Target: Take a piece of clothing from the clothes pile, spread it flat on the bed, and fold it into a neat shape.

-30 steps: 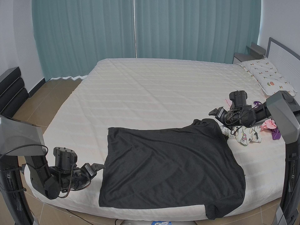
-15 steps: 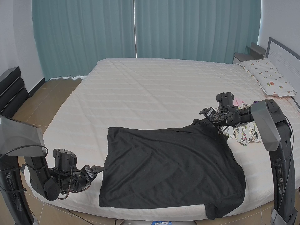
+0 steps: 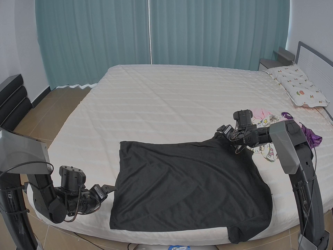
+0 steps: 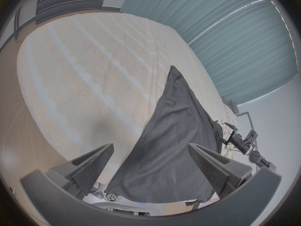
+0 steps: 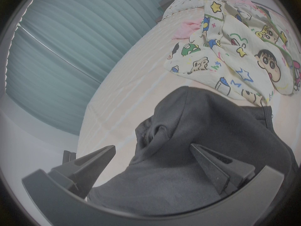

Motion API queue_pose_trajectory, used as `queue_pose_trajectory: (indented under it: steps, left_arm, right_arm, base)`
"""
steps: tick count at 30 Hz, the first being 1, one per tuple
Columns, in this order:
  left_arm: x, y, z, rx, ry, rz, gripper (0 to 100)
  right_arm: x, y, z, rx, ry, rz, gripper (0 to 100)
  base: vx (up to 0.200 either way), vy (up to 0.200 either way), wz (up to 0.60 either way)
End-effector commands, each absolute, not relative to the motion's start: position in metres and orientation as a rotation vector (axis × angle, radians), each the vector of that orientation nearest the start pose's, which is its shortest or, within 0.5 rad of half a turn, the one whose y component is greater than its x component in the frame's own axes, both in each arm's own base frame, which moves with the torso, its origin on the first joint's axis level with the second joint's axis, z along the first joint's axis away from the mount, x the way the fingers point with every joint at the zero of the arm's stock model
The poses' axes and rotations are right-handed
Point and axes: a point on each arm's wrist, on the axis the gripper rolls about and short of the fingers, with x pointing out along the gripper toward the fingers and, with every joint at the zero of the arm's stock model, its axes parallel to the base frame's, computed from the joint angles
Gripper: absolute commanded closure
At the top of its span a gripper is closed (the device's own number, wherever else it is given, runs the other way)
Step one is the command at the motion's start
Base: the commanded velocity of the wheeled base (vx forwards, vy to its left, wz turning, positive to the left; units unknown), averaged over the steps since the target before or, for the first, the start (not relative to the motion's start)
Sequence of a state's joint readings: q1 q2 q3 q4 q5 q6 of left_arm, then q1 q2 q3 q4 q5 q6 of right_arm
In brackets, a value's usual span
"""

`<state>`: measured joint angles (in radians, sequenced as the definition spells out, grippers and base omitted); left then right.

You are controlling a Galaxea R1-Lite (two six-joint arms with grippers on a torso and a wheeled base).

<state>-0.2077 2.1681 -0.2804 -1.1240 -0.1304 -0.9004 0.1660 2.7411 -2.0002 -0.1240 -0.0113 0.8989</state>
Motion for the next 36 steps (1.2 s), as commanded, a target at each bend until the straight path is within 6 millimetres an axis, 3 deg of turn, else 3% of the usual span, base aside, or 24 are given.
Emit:
queue_pose_trajectory:
  steps: [1, 11, 18, 19, 27, 31, 36]
  left_arm:
    - [0.254, -0.056, -0.013, -0.817, 0.857, 0.047, 0]
    - [0.254, -0.056, -0.013, -0.817, 0.855, 0.046, 0]
    - [0.254, -0.056, -0.013, -0.817, 0.855, 0.046, 0]
    - [0.254, -0.056, -0.013, -0.817, 0.855, 0.046, 0]
    - [0.254, -0.056, -0.013, -0.817, 0.855, 0.046, 0]
    - [0.254, -0.056, -0.013, -0.817, 0.855, 0.046, 0]
    - [0.254, -0.056, -0.013, -0.817, 0.857, 0.047, 0]
  right_arm:
    - [0.532, 0.087, -0.007, 0.812, 0.643, -0.146, 100]
    - [0.522, 0.083, -0.009, 0.769, 0.773, -0.216, 100]
    - [0.512, 0.073, 0.027, 0.769, 0.813, -0.251, 100]
    - [0.513, 0.071, 0.029, 0.772, 0.807, -0.253, 0]
    - [0.515, 0.044, 0.046, 0.756, 0.765, -0.255, 0]
    - [0.511, 0.031, 0.033, 0.665, 0.800, -0.247, 0]
    - [0.509, 0.031, 0.018, 0.640, 0.774, -0.197, 0]
  base:
    - [0.000, 0.000, 0.00]
    - [0.000, 0.000, 0.00]
    - [0.000, 0.000, 0.00]
    - [0.000, 0.000, 0.00]
    - [0.000, 0.000, 0.00]
    - [0.000, 0.000, 0.00]
    - [0.000, 0.000, 0.00]
